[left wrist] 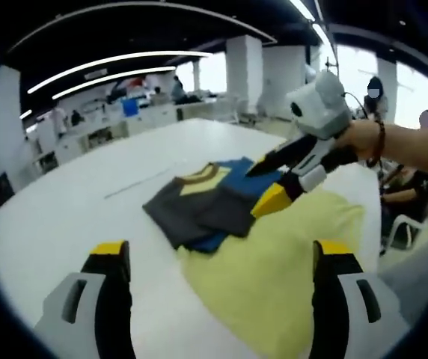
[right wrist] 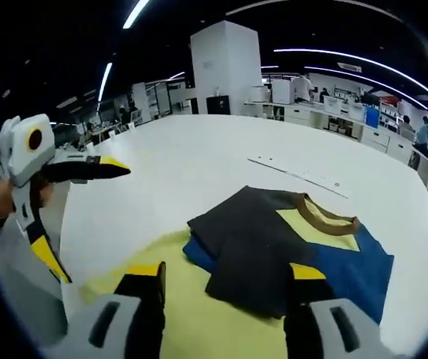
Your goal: Fold the garment on the visible template until the final outline fits inside the template.
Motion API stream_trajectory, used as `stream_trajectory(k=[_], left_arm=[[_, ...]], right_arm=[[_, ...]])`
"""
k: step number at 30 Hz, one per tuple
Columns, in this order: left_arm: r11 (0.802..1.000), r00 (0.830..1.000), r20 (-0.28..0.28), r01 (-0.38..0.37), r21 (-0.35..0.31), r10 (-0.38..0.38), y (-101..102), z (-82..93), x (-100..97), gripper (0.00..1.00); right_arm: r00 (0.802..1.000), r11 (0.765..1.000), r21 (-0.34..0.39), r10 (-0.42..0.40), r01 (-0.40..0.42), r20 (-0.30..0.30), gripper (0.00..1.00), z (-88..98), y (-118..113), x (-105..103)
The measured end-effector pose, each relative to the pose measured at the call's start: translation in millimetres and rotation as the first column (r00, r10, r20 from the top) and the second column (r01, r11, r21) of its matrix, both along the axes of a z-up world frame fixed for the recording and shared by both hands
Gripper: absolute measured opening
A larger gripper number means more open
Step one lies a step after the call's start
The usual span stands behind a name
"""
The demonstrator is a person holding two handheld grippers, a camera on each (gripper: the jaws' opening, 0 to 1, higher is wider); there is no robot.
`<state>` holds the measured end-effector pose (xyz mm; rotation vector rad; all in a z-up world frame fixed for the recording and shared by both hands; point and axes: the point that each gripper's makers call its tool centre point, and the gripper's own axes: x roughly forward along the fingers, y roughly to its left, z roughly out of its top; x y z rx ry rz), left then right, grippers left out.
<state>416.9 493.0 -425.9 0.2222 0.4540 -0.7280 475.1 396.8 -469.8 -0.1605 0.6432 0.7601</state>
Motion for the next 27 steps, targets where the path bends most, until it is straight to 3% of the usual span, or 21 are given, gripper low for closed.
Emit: stream_trajectory(k=[9,19,22,27], left_arm=[[1.000,1.000,-0.008,-0.028,0.007,0.028,7.3,-5.0,-5.3,0.97],[0.998,0.998,-0.029,-0.061,-0.001,0.061,14.6,-10.7,-6.0,0.96],[0.997,0.997,-0.033,-0.071,0.003,0.071,18.4,-12.8,-5.7,0.95],[0.996,0.996,-0.031,-0.086,0.007,0.086,24.1,-13.4,-6.1,0.95]], right_arm=[[1.000,1.000,-0.029,0.012,-0.011,0.010,0.49,-19.9,19.0,16.7],[0.999,0.998,-0.066,0.007,-0.011,-0.052,0.34,-52.1,24.2,19.6],[0.999,0.993,-0.120,0.000,-0.005,-0.045,0.20,-61.1,21.6,19.5],[1.000,0.986,-0.167,-0.017,0.017,0.002,0.15,-64.2,20.6,19.5]])
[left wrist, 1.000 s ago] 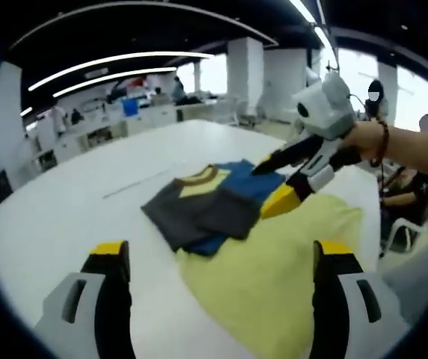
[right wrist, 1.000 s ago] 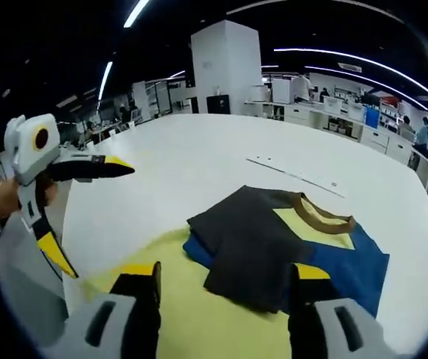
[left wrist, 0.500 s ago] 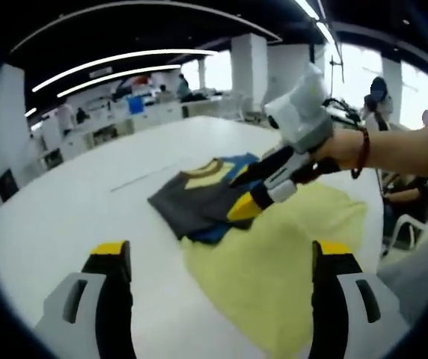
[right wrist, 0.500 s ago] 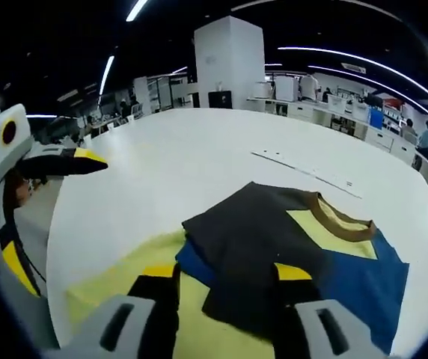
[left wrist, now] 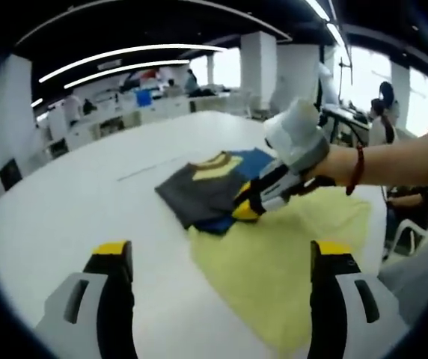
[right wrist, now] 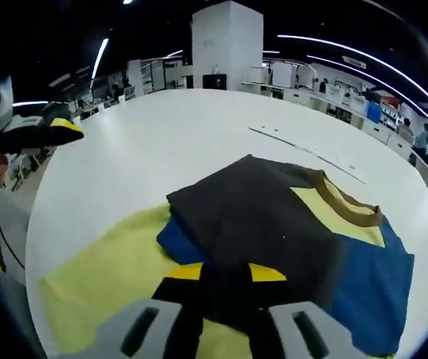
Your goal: Fold the garment on the visible template until the final outline fits inside the template.
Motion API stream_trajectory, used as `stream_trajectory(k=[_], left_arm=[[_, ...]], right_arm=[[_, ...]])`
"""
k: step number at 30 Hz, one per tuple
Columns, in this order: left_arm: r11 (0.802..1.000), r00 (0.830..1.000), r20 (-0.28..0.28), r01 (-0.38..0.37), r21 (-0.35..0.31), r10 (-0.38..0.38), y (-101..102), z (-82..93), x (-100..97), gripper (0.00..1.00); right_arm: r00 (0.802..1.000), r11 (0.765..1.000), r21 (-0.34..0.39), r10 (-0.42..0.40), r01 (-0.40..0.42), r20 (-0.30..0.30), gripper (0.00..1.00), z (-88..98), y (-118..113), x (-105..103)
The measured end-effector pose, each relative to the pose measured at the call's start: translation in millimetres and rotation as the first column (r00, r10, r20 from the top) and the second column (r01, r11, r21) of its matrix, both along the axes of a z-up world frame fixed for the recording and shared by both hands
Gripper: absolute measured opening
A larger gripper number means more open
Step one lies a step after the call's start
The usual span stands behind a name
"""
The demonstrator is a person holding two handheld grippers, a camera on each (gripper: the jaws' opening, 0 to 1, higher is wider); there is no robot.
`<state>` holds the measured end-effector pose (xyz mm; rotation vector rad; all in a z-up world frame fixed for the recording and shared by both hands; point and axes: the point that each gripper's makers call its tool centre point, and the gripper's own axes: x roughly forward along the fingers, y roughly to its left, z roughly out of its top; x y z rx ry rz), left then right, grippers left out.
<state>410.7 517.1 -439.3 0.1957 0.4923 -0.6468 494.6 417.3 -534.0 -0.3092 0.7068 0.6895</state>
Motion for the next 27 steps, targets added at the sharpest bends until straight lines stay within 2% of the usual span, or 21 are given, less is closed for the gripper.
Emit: stream_trajectory(k=[5,9,14,16,18,23,27], left_arm=[[1.000,1.000,0.020,-0.004,0.017,0.004,6.4,2.7,1.3,0.95],[0.999,1.000,0.020,-0.003,0.034,0.002,9.7,3.2,0.1,0.95],[1.000,1.000,0.015,-0.006,0.030,0.005,10.3,3.1,-1.7,0.94],[1.000,1.000,0.012,-0.004,0.030,0.003,9.8,2.5,-2.4,0.93],[0.999,1.000,0.011,-0.002,0.032,0.002,9.2,2.4,-2.7,0.94],[1.000,1.000,0.017,0.001,0.031,-0.002,7.6,4.2,-2.7,0.94],[0.999,1.000,0.023,0.005,0.037,-0.006,6.3,4.9,-2.7,0.94]], right_arm=[[1.000,1.000,-0.017,-0.010,0.011,0.026,0.02,2.9,-2.4,1.5],[0.998,0.999,-0.005,-0.037,0.037,0.041,0.00,9.0,-7.0,3.0],[0.998,0.997,0.061,-0.056,0.054,0.031,0.00,22.1,-8.9,2.2],[0.996,0.995,0.064,-0.079,0.076,0.038,0.00,26.7,-15.8,4.0],[0.995,0.991,0.100,-0.098,0.094,0.033,0.00,32.6,-19.9,4.2],[0.983,0.980,0.110,-0.173,0.166,0.055,0.00,43.9,-42.3,9.6],[0.959,0.955,0.131,-0.277,0.267,0.063,0.00,52.5,-70.8,14.5]])
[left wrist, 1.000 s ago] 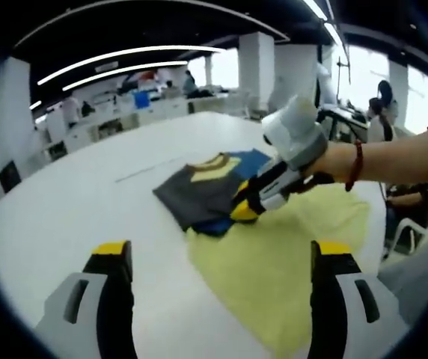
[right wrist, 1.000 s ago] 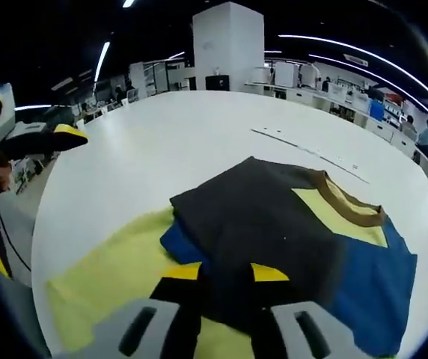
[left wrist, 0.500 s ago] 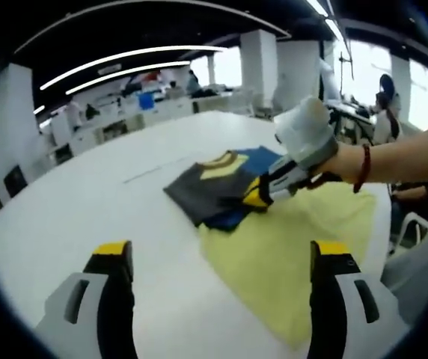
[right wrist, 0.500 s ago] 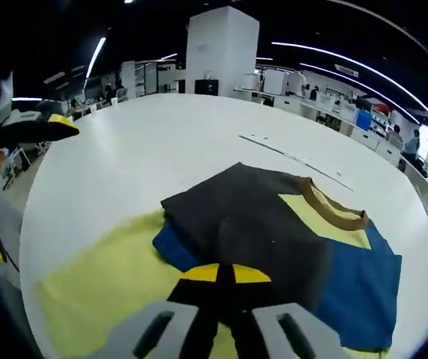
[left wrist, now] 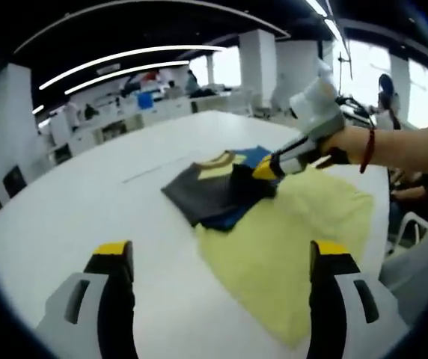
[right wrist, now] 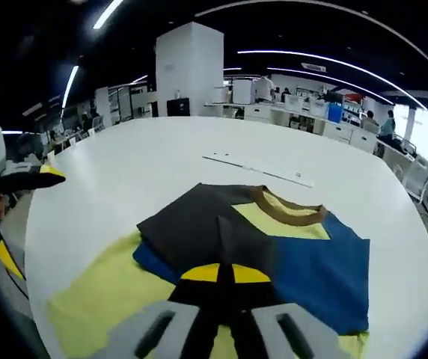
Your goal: Fold the garment on the visible template until the final outline fits inside the template.
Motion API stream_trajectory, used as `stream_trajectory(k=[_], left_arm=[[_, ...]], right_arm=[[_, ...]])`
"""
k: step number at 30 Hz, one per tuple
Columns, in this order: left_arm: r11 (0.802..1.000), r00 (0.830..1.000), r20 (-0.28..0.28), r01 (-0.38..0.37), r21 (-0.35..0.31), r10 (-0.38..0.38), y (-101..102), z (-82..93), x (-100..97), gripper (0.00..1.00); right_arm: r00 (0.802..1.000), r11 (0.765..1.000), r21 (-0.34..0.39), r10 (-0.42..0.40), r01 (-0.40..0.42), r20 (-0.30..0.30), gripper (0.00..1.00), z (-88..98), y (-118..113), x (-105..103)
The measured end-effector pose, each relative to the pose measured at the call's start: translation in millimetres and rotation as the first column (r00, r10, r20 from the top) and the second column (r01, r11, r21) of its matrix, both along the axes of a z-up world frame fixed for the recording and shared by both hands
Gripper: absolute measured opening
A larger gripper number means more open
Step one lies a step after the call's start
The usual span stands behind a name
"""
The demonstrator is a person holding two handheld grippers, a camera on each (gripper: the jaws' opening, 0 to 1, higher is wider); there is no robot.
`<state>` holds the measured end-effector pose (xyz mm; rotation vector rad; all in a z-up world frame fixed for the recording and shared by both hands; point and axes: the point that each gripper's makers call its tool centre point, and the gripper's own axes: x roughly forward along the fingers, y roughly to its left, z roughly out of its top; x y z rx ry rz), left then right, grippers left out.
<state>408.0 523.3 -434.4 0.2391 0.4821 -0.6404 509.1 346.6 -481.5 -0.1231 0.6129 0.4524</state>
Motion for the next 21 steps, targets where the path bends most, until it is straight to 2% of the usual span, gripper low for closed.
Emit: stream_trajectory(k=[3,7,13,19,21], left_arm=[[1.000,1.000,0.004,0.008,0.003,-0.008,-2.1,1.2,-1.4,0.94],[1.000,1.000,0.004,0.007,0.003,-0.007,-1.5,0.9,-2.2,0.94],[1.000,1.000,0.001,0.004,0.007,-0.004,0.8,0.7,-4.6,0.93],[1.000,1.000,-0.006,-0.005,0.003,0.005,2.3,-0.5,-5.4,0.92],[1.000,1.000,-0.005,-0.007,-0.001,0.007,2.8,-0.3,-5.0,0.93]], right_arm=[[0.997,0.997,0.009,-0.080,0.080,-0.009,0.00,2.9,-24.5,0.3],[0.990,0.989,0.011,-0.144,0.144,-0.008,0.00,3.2,-50.5,-1.4],[0.978,0.978,0.025,-0.207,0.208,-0.026,0.00,-2.4,-77.2,-3.1],[0.941,0.940,0.058,-0.333,0.336,-0.054,0.00,-11.6,-109.0,-6.0],[0.937,0.936,0.058,-0.345,0.347,-0.050,0.00,-13.9,-114.1,-6.9]])
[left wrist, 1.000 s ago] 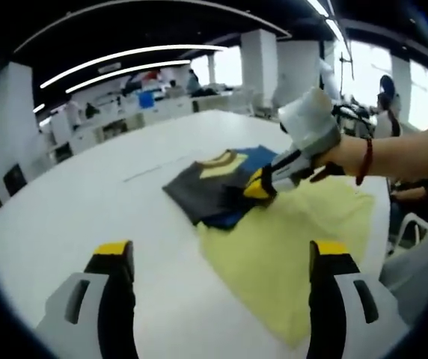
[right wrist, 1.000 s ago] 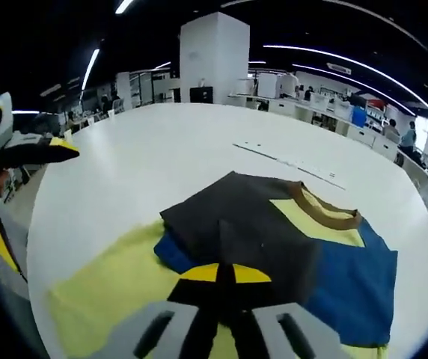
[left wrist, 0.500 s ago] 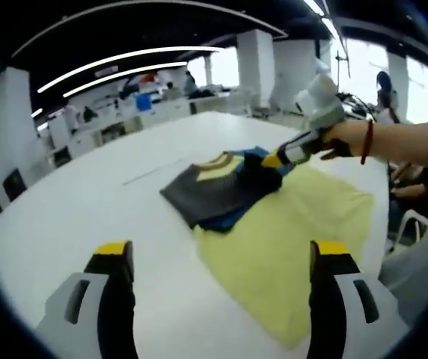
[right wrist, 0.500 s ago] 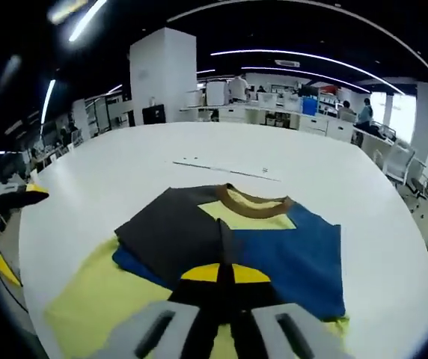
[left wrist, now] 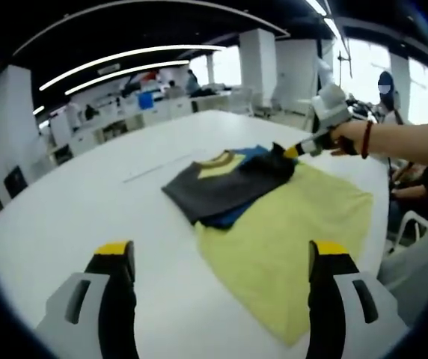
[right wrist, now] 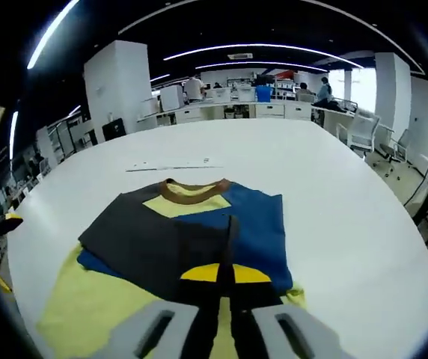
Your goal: Fold the garment on the visible template until the final outline fits inside the template.
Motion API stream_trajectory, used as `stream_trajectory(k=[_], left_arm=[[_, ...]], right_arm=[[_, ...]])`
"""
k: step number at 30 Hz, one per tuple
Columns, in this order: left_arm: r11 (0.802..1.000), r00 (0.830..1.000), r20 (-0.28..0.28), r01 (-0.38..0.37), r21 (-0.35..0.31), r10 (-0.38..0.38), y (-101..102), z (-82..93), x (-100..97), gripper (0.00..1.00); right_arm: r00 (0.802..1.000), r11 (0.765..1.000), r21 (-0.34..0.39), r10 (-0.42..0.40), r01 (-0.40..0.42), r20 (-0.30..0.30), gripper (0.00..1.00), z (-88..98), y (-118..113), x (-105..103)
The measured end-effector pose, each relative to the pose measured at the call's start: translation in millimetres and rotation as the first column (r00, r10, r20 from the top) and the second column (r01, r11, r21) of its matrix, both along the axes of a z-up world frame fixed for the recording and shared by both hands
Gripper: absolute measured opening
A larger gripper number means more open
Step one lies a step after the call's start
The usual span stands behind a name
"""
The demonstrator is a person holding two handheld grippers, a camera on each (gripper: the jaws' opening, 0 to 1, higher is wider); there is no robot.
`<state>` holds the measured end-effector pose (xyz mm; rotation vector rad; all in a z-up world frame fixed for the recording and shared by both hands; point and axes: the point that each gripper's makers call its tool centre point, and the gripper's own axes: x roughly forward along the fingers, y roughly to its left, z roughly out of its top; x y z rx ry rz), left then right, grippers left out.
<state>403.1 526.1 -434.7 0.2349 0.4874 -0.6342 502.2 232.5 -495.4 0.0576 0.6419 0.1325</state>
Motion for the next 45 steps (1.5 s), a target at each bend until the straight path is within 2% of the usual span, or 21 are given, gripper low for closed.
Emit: stream_trajectory(k=[10,17,19,21,23,28,32,39,42,45], left_arm=[[1.000,1.000,-0.011,-0.007,0.002,0.007,1.3,-2.5,-1.0,0.92],[1.000,1.000,-0.021,-0.012,0.006,0.012,2.4,-5.6,-1.3,0.93],[1.000,1.000,-0.026,-0.014,0.005,0.014,2.4,-6.1,-1.4,0.92],[1.000,1.000,-0.027,-0.012,0.010,0.012,2.5,-6.9,-1.8,0.92],[1.000,1.000,-0.029,-0.011,0.016,0.011,2.8,-7.4,-2.5,0.92],[0.999,0.998,-0.053,-0.037,0.023,0.039,8.4,-12.9,-5.0,0.89],[0.998,0.997,-0.054,-0.048,0.034,0.050,12.6,-16.1,-8.6,0.89],[0.997,0.995,-0.081,-0.053,0.049,0.057,16.7,-22.3,-19.4,0.85],[0.997,0.990,-0.120,-0.064,0.034,0.068,17.5,-28.0,-27.5,0.81],[0.998,0.989,-0.132,-0.060,0.037,0.064,16.1,-33.2,-34.4,0.82]], right_arm=[[0.996,0.998,-0.015,-0.060,0.060,-0.062,0.00,-23.2,-9.7,-15.5],[0.996,0.998,-0.015,-0.066,0.065,-0.060,0.03,-21.4,-15.5,-21.6],[0.996,0.998,-0.024,-0.065,0.064,-0.058,0.10,-18.7,-17.3,-23.4],[0.997,0.997,-0.036,-0.067,0.066,-0.039,0.23,-12.1,-20.4,-24.4],[0.998,0.998,-0.036,-0.051,0.050,-0.027,0.32,-5.6,-19.4,-26.3],[1.000,0.999,-0.039,0.005,-0.006,-0.025,0.45,5.9,-15.2,-35.2],[0.998,0.998,-0.035,0.060,-0.061,-0.026,0.63,12.0,-10.2,-45.0],[0.988,0.988,-0.038,0.146,-0.148,-0.049,0.77,17.5,-2.2,-67.7],[0.982,0.984,-0.023,0.174,-0.176,-0.071,0.83,18.7,1.1,-80.8],[0.977,0.979,-0.036,0.194,-0.198,-0.093,0.87,18.8,0.8,-91.5]])
